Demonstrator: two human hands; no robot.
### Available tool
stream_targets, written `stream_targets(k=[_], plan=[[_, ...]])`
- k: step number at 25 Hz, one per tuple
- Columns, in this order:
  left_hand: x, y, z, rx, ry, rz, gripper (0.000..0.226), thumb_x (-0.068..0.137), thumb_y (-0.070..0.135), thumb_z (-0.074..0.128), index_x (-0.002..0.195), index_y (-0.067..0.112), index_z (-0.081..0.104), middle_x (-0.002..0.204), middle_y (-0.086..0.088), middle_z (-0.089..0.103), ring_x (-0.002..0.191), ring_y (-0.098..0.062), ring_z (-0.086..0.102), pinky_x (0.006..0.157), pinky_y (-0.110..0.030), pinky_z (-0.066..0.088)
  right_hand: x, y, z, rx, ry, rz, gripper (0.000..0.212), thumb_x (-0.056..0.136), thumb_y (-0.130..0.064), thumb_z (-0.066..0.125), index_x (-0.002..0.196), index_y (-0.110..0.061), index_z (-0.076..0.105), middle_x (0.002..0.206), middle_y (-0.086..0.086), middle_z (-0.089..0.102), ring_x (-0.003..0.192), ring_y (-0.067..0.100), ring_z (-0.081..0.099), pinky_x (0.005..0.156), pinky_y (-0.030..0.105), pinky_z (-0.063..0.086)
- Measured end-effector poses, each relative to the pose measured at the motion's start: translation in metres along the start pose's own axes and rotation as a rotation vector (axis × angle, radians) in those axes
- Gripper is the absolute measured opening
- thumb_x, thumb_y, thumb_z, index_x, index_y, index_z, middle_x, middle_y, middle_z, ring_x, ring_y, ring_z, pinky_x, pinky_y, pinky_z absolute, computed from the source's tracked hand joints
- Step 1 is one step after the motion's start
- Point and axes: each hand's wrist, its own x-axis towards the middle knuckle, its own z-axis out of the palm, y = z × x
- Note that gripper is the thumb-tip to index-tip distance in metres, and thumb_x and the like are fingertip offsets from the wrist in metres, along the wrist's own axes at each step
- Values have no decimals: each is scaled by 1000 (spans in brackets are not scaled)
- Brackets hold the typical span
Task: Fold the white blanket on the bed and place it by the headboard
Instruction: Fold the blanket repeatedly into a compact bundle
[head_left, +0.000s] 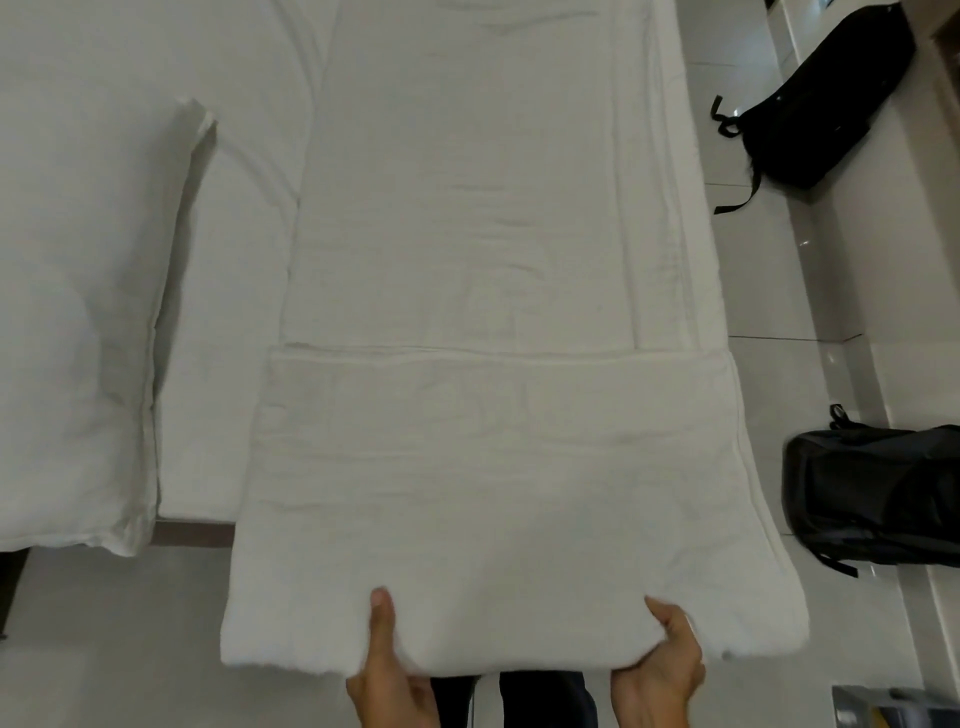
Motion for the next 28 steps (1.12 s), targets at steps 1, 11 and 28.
stream_targets(k=[1,11,28], plan=[[-5,8,9,-45,-29,1,69,72,35,92,135,22,69,126,0,76,120,-27,70,103,-49,55,-1,-3,6,22,-31,-10,54,86,-3,60,140,2,66,136,15,71,96,31,73,72,40,68],[-5,82,147,-143,-333,155,57,87,13,79,142,11,62,129,-8,74,117,-27,73,90,-41,63,-5,-63,138,116,-315,-261,53,87,-22,77,140,-19,70,135,8,75,125,30,72,109,47,57],[41,202,520,-116,-626,332,26,88,18,72,108,2,69,93,-10,76,83,-25,77,77,-43,65,8,-169,525,-35,-665,-313,13,95,-15,74,102,-5,74,93,10,75,84,26,76,80,42,68]])
